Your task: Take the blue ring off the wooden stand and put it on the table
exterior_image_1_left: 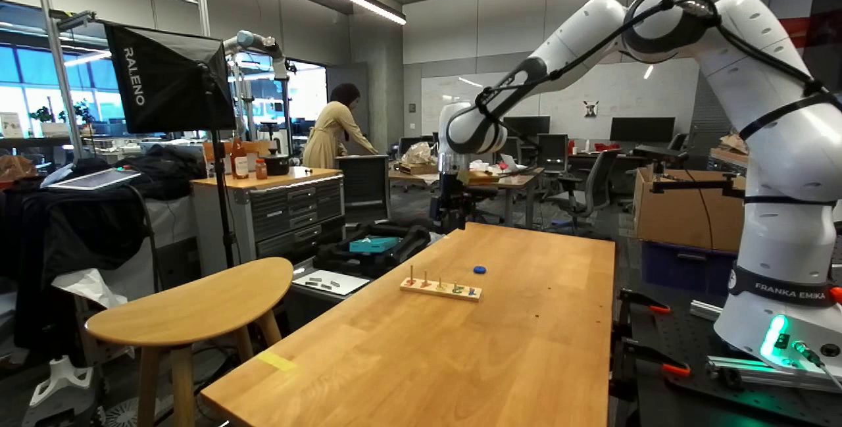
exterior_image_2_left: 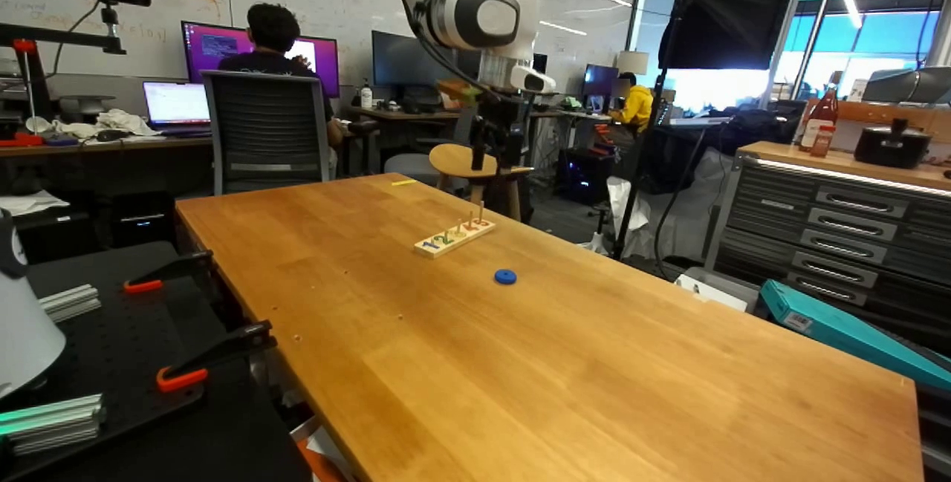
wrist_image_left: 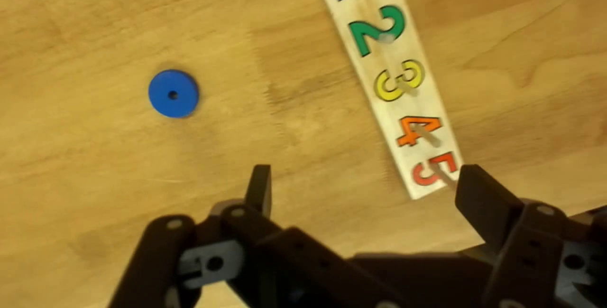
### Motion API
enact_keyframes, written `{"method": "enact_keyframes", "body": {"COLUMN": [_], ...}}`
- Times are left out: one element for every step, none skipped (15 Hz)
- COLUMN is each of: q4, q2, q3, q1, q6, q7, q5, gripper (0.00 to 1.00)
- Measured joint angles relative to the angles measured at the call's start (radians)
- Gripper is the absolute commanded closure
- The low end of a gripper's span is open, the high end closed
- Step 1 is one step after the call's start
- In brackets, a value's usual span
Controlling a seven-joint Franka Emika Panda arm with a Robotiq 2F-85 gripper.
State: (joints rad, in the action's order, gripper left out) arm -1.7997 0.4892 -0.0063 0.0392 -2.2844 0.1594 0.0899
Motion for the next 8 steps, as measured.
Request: {"method": "enact_keyframes", "body": {"q4": [0.001,0.003,0.006,0.011,0.017,0.022,0.021,0.021], "q2": [-0.043,-0.088,-0.132,-0.176,-0.218,-0.255,-0.283,-0.297], "q3": [0.015,0.026,0.034,0.036,0.036,0.035,0.035,0.034], "q1": [-0.001,-0.003,-0.004,-0.006,-0.007,-0.007,-0.007,-0.007], "q6": [0.068,0.143,0.219,0.287,0.353,0.401,0.426,0.437], "q7": [-0.027,-0.047,-0.063,-0.071,-0.074,-0.075,-0.076,-0.077], "q5": [0.0,0.0,0.0,-0.001,-0.002,-0.002,-0.002,-0.002], "gripper": [0.0,0.01,0.0,0.0,0.0,0.0,0.0,0.0]}}
